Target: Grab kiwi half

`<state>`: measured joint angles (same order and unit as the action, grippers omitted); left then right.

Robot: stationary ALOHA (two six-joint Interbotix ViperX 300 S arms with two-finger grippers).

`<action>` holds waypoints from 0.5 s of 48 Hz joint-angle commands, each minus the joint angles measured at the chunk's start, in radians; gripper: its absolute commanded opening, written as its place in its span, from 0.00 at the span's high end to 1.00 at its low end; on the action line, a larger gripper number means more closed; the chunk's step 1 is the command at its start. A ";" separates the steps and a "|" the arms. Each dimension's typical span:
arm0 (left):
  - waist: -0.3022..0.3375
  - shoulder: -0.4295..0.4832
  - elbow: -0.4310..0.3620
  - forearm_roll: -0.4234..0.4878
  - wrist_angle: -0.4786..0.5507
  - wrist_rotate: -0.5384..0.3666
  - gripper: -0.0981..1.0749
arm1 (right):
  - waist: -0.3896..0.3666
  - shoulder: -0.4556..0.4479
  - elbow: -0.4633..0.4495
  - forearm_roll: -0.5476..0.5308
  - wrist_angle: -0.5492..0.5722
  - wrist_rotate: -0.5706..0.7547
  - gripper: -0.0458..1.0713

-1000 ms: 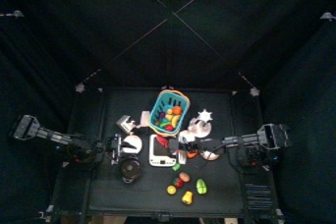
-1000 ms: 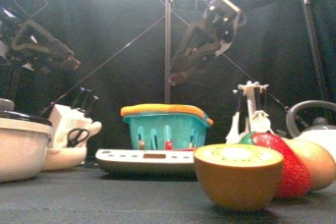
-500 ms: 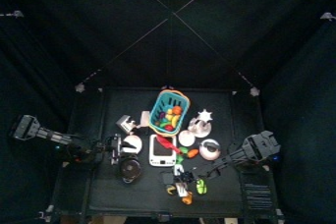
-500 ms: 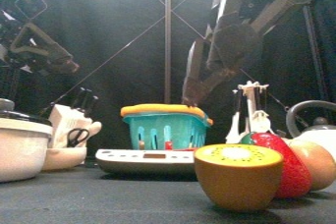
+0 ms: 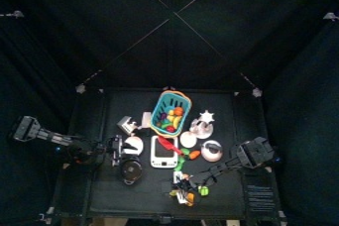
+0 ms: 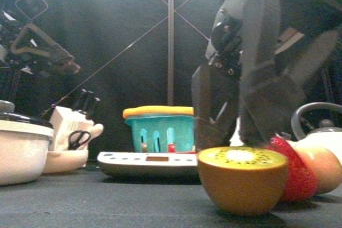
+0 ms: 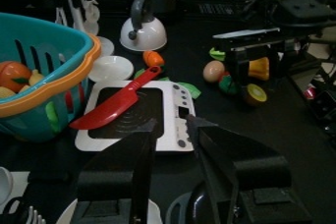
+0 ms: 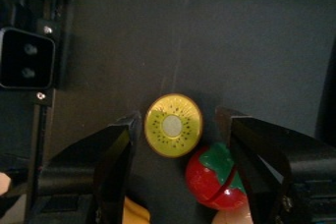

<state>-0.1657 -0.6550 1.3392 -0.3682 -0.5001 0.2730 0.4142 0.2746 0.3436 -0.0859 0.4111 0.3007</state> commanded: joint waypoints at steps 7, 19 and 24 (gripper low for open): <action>0.003 0.002 -0.012 0.000 -0.005 0.000 0.30 | 0.008 0.012 -0.035 -0.018 0.029 0.002 0.13; 0.003 0.002 -0.012 0.002 -0.005 0.000 0.30 | 0.000 0.031 -0.052 -0.041 0.041 0.002 0.22; 0.003 0.002 -0.011 0.000 -0.003 0.000 0.30 | 0.000 0.031 -0.061 -0.046 0.043 0.003 0.30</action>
<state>-0.1657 -0.6550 1.3407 -0.3682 -0.5001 0.2730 0.4157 0.3298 0.3083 -0.1304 0.4556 0.3022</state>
